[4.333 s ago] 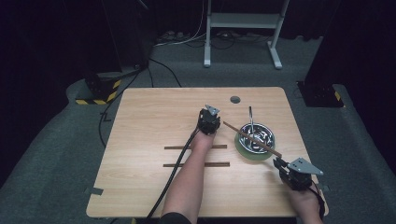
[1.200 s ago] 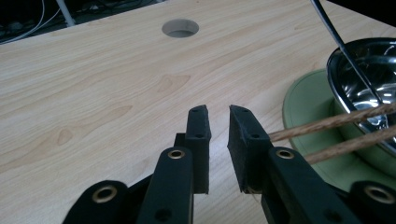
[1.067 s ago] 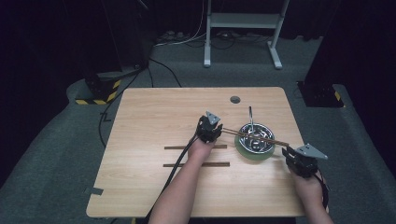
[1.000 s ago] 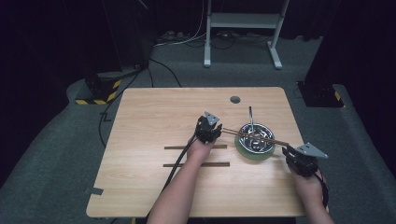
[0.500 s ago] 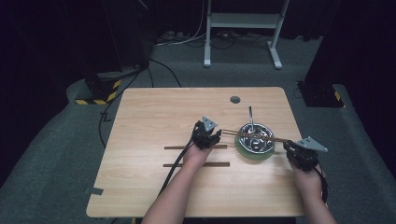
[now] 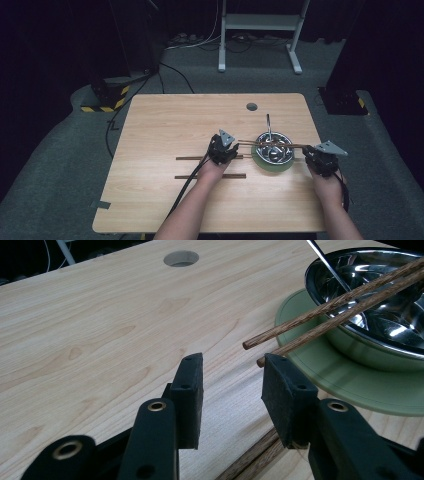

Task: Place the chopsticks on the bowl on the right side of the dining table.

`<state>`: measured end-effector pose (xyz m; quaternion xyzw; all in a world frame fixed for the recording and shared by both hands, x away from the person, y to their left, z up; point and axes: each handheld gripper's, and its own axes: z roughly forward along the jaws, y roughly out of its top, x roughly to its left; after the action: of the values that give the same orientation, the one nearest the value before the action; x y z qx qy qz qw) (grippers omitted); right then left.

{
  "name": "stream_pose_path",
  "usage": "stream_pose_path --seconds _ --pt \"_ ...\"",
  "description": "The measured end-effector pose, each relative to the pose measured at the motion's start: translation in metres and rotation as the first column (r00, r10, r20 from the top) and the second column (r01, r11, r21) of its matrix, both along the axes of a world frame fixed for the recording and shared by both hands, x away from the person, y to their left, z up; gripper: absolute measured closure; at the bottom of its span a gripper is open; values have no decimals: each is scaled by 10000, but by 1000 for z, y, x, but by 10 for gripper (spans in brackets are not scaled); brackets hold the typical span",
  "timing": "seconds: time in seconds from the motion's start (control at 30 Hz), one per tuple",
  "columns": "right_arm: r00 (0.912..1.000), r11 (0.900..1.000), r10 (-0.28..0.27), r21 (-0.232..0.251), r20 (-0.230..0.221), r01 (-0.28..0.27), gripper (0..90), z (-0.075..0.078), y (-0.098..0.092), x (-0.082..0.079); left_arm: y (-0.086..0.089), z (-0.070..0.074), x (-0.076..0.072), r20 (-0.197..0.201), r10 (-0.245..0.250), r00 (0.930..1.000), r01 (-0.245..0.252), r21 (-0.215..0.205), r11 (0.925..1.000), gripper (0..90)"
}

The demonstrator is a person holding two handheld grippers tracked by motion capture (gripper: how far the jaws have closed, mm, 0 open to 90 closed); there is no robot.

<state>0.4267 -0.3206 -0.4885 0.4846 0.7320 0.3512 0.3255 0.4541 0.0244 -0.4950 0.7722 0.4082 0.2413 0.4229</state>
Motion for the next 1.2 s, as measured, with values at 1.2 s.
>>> stream_pose_path --seconds 1.2 --pt "9935 9979 -605 280 968 580 887 -12 -16 1 -6 -10 -14 -52 214 9998 -215 -272 9994 777"
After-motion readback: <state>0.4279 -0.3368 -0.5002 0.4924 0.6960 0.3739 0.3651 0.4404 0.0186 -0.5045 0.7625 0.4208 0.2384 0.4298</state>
